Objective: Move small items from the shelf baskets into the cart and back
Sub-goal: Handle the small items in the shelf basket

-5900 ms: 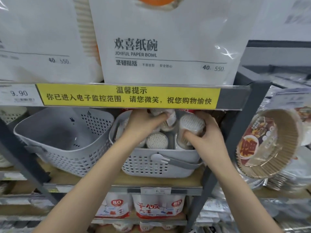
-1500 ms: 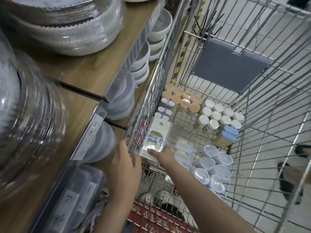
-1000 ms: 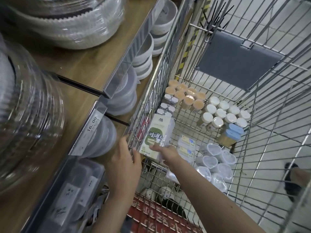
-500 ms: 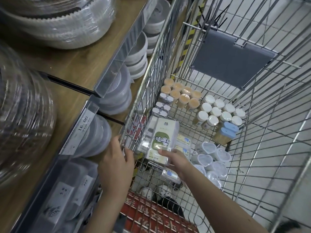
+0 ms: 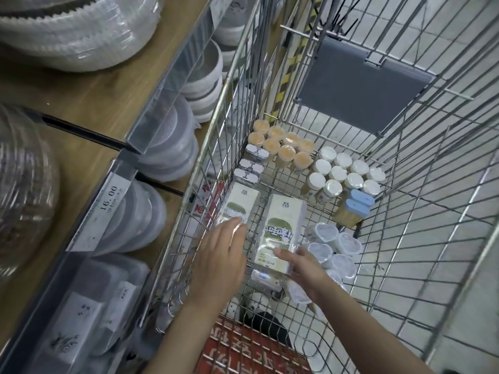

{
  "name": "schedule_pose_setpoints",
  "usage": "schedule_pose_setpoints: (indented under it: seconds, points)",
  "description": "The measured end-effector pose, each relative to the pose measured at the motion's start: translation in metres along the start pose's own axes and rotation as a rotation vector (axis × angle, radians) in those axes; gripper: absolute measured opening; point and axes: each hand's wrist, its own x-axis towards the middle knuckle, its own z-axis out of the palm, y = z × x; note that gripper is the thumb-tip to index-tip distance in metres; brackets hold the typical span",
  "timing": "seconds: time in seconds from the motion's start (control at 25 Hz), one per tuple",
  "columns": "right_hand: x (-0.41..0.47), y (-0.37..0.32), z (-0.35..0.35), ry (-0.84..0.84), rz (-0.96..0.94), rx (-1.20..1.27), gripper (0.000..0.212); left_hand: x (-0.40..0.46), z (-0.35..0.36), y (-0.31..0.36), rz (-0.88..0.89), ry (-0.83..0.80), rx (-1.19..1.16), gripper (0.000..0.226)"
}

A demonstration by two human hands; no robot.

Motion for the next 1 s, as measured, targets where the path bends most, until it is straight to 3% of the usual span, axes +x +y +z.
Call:
schedule_pose_setpoints:
  seconds: [0.12, 0.24, 0.6, 0.8, 1.0]
  points:
    - [-0.006, -0.002, -0.013, 0.011, -0.021, -0.025, 0.081, 0.02, 0.033, -0.012, -0.322, -0.257, -0.141, 0.045]
    - [-0.012, -0.002, -0.021, 0.016, -0.035, -0.012, 0.072, 0.033, 0.068, -0.036, -0.533, -0.378, -0.096, 0.053]
    - [-0.022, -0.002, -0.031, 0.031, -0.073, -0.036, 0.084, 0.045, 0.109, -0.032, -0.701, -0.348, 0.047, 0.086]
    - [-0.027, -0.008, -0.033, 0.003, -0.086, -0.018, 0.071, 0.049, 0.124, -0.042, -1.002, -0.317, -0.339, 0.083]
    - [-0.031, -0.008, -0.036, 0.036, -0.077, 0.013, 0.073, 0.045, 0.137, -0.06, -1.074, -0.396, -0.569, 0.083]
